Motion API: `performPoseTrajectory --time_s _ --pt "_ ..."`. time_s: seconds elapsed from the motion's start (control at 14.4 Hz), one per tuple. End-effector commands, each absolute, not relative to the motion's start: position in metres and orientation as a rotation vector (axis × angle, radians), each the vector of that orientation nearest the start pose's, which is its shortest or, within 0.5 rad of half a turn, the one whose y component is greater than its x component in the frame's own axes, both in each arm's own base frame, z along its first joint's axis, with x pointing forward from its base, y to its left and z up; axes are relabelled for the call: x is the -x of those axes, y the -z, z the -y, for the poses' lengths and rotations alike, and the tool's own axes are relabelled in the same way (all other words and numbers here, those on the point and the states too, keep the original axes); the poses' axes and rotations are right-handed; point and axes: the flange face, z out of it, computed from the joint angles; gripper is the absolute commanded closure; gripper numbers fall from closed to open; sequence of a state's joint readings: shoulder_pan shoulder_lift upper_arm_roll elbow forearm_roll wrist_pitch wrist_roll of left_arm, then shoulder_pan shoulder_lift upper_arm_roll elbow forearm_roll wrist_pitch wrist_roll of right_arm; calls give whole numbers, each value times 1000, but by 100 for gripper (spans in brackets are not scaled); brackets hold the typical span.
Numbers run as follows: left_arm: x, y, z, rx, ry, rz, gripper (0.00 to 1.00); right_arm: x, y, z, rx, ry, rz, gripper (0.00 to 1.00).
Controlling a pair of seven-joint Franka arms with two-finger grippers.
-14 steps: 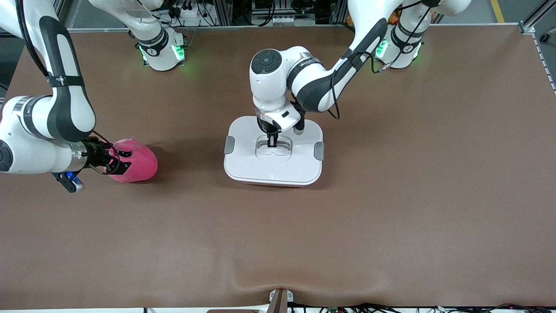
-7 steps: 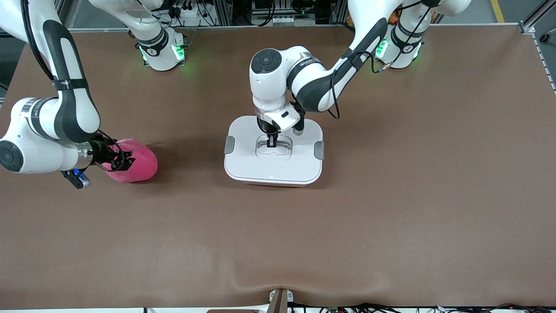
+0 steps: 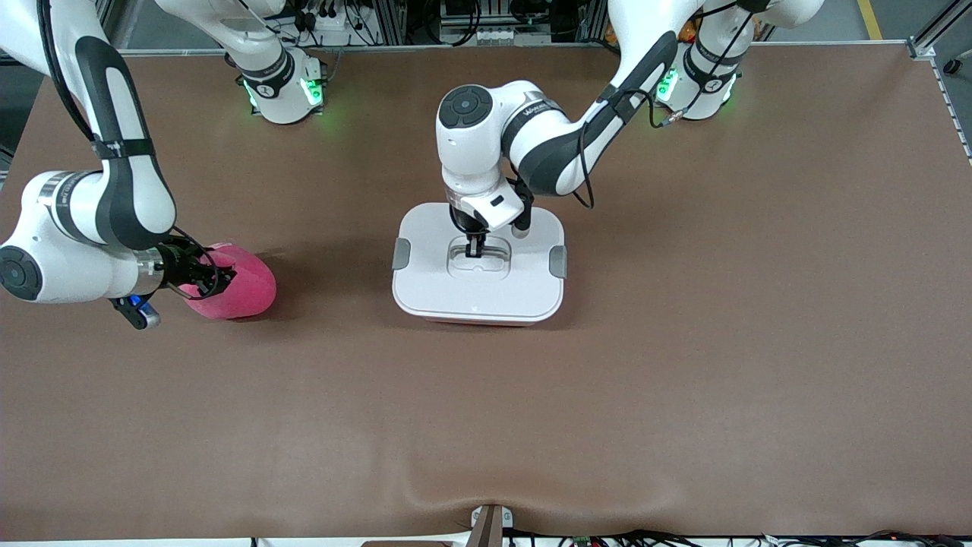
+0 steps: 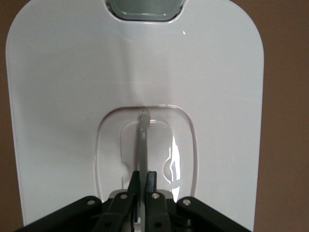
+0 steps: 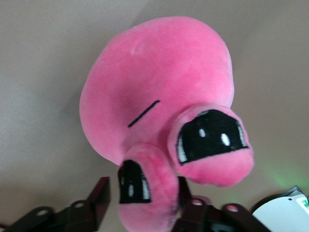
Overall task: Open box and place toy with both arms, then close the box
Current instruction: 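Grasp the pink plush toy with the right gripper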
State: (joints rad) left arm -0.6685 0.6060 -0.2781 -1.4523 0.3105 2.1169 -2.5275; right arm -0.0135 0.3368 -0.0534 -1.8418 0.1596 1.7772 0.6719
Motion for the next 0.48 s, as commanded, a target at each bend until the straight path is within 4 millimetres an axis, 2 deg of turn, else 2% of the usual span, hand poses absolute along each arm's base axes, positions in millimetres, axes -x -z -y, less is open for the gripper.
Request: performPoseTrajectory --time_s 0.0,0.14,0.28,0.42 --pt "-465 -354 554 2420 192 2168 100 -584 -324 36 2746 -622 -1252 100" --pt "-466 -356 554 2420 193 2172 100 -585 -324 54 2639 -623 -1313 100" --pt "-465 -361 554 2425 194 2179 100 -588 -327 57 2602 -617 -1326 100" --pt "-465 -371 554 2421 184 2203 100 -595 -345 60 2595 -586 -1333 100"
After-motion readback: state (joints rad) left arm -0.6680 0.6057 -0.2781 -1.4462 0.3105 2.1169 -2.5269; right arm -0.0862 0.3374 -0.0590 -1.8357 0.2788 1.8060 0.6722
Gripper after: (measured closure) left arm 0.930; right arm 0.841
